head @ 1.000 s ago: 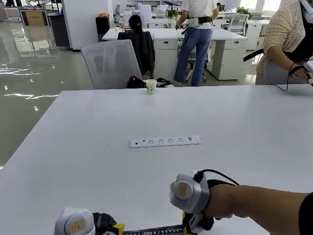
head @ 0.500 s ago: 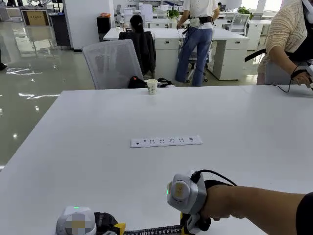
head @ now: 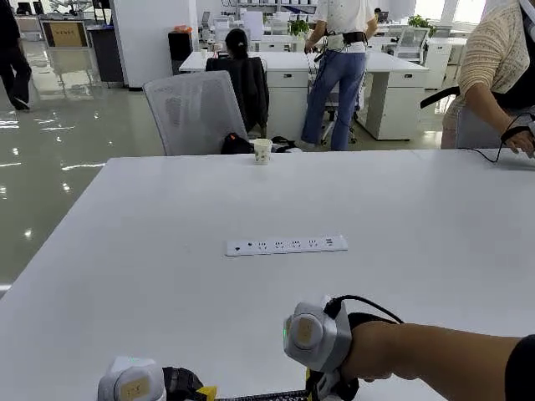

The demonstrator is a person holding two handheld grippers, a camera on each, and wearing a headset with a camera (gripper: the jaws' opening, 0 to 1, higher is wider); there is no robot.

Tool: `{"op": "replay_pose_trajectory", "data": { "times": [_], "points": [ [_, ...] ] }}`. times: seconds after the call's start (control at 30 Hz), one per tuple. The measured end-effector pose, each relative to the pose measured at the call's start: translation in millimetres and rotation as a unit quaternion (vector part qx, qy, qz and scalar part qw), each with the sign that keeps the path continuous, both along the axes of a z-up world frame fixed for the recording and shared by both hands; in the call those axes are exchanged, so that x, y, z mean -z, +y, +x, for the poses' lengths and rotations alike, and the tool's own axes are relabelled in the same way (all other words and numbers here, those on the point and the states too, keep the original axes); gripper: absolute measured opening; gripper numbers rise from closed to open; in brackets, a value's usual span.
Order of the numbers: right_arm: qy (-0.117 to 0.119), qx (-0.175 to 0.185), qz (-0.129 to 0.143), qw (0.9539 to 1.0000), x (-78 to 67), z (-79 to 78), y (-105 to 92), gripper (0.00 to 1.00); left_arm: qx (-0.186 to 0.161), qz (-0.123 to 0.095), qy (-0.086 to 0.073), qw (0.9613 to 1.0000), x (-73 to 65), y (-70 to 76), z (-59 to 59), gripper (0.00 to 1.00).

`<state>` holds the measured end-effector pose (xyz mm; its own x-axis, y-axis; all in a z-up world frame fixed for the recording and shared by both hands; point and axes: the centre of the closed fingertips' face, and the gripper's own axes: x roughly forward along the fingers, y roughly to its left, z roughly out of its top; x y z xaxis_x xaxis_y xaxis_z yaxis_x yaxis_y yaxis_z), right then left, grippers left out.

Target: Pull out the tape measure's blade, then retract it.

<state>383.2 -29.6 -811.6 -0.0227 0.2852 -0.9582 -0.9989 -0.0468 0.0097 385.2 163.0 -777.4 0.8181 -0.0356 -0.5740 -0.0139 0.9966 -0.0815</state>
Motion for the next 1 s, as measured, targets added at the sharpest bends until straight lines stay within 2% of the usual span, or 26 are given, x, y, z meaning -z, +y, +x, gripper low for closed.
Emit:
{"op": "replay_pose_trajectory", "data": {
  "times": [0.77,1.0],
  "points": [
    [0.000,0.001,0.009,1.0000,-0.2,-1.0,11.2,0.11,-0.002,0.000,-0.003,1.0000,0.7,0.6,-0.2,0.63],
    [-0.001,0.002,0.009,1.0000,-0.3,-1.8,14.9,0.11,-0.004,-0.002,0.002,1.0000,0.5,0.5,0.0,0.63]
  ]
}}
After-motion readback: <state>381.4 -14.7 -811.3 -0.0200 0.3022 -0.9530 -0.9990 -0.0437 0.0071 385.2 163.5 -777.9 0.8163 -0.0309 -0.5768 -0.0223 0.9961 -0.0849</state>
